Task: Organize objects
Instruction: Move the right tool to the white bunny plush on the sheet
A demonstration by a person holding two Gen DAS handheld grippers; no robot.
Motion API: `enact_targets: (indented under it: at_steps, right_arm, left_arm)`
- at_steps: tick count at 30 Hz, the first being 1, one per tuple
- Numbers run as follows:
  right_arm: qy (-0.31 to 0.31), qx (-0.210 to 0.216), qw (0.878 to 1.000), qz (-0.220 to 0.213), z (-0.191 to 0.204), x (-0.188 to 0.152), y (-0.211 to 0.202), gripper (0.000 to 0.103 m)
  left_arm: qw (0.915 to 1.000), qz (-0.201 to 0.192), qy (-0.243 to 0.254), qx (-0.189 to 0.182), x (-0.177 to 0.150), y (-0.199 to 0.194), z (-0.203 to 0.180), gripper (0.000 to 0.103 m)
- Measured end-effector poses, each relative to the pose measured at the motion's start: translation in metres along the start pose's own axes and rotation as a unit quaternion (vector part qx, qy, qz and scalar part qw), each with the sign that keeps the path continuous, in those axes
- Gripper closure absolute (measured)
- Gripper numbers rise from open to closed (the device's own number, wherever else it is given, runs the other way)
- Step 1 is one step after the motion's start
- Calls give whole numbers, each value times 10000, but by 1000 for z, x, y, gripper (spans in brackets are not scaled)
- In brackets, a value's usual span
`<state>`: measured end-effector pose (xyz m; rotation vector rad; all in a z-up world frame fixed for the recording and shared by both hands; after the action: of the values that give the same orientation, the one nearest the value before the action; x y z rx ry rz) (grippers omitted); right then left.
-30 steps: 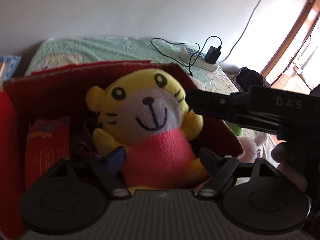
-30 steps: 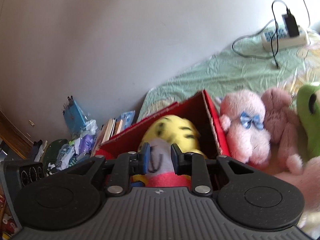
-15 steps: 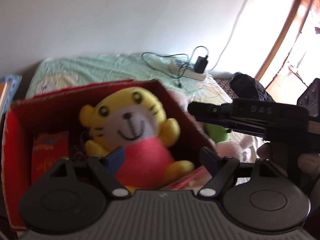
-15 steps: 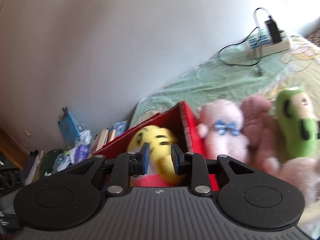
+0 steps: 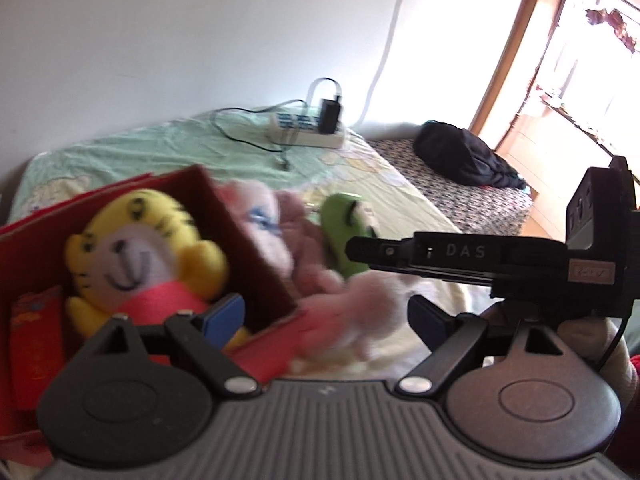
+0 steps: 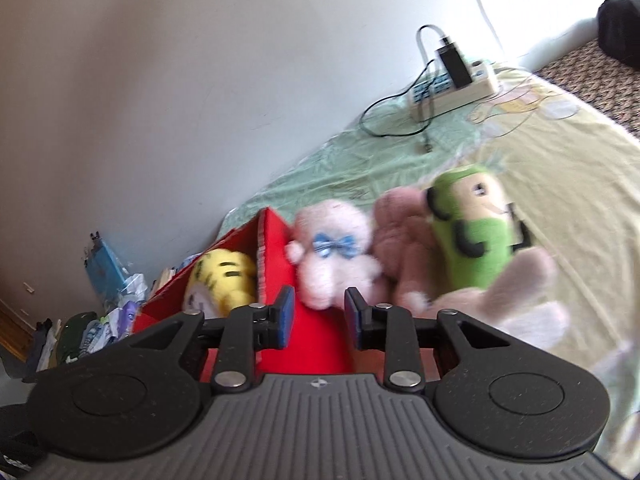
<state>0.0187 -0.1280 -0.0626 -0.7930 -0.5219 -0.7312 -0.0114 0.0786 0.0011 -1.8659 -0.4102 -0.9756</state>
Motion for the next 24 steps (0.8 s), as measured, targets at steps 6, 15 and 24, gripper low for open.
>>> enact_targets:
  at_steps: [6, 15, 24]
  right_arm:
    - [230, -174, 9994, 215, -39, 8, -11, 68]
    - [328, -223, 9974, 608, -89, 19, -13, 68]
    - [433, 91, 9934, 1062, -120, 26, 2, 68]
  left_arm:
    - [9996, 193, 71, -170, -2, 29, -37, 13]
    - [9969, 781, 19, -74, -27, 83, -70, 11]
    - [9941, 986, -212, 392, -37, 115, -79, 11]
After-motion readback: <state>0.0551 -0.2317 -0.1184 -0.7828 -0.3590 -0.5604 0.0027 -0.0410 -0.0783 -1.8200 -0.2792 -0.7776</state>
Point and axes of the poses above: each gripper's, at about its wrist camera, not at the fingertips, and y roughly the way its jaws point, z to its left, x to its top, the point moved 1 cm from there along y, roughly the way its jaws point, and after that the axes turned 6 degrees about -z, right-handed, at the moved point
